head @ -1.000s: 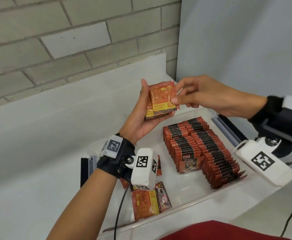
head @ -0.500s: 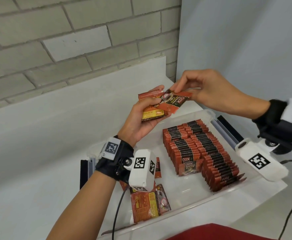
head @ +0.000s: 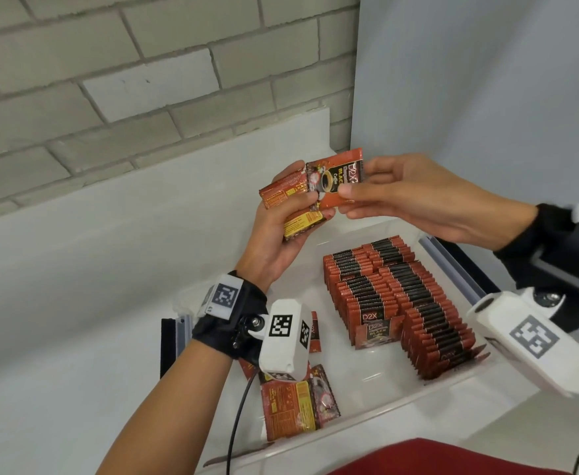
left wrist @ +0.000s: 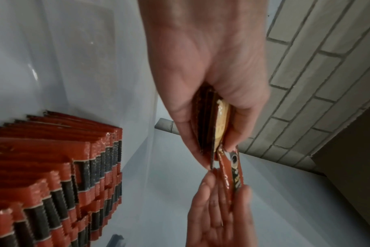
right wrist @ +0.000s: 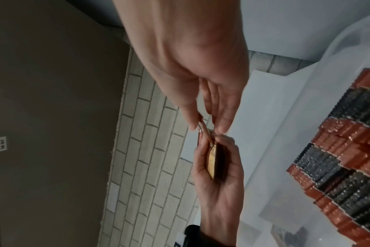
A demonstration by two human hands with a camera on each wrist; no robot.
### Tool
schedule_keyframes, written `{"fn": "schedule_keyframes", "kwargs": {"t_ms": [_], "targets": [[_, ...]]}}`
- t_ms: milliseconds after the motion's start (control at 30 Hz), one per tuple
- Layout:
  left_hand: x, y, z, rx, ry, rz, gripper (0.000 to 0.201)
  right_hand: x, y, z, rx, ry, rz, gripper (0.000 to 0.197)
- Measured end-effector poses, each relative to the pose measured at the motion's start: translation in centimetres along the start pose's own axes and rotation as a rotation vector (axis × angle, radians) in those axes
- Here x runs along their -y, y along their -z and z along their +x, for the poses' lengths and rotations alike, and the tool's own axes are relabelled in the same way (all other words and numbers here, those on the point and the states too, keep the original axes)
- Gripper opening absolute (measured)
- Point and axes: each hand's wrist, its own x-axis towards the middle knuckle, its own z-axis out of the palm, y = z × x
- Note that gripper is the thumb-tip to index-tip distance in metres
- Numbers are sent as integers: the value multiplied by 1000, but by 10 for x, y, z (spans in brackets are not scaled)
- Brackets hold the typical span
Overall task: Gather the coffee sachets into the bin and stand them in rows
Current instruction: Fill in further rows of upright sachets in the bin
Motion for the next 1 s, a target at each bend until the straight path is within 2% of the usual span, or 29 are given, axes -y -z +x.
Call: {"fn": "schedule_keyframes", "kwargs": {"t_ms": [300,367,433,533,633,700,800,1000], "targets": [[1,4,4,-33,26,2,37,-10,15,-1,-34,-41,-92,28],[0,7,5,-70,18,-54,36,-10,17,-13,71,-46,-239,18],[-2,9,6,-93,14,-98,36,-16,15,-27,255,-33,-516,6],[-1,9,5,-85,14,-95,33,-35,5,-45,535,-7,-875,5],[-1,8,4,-80,24,-80,33,-54,-5,-56,679,29,-1086,7],[-1,9,4,-82,27,-72,33,-64,-9,-61,700,111,-1236,15],[0,8,4,-78,30,-55,33,-70,-19,-64,676,161,-1440,15],[-1,5,2,-72,43,-72,33,-58,-23,-53,486,259,-1677,8]]}}
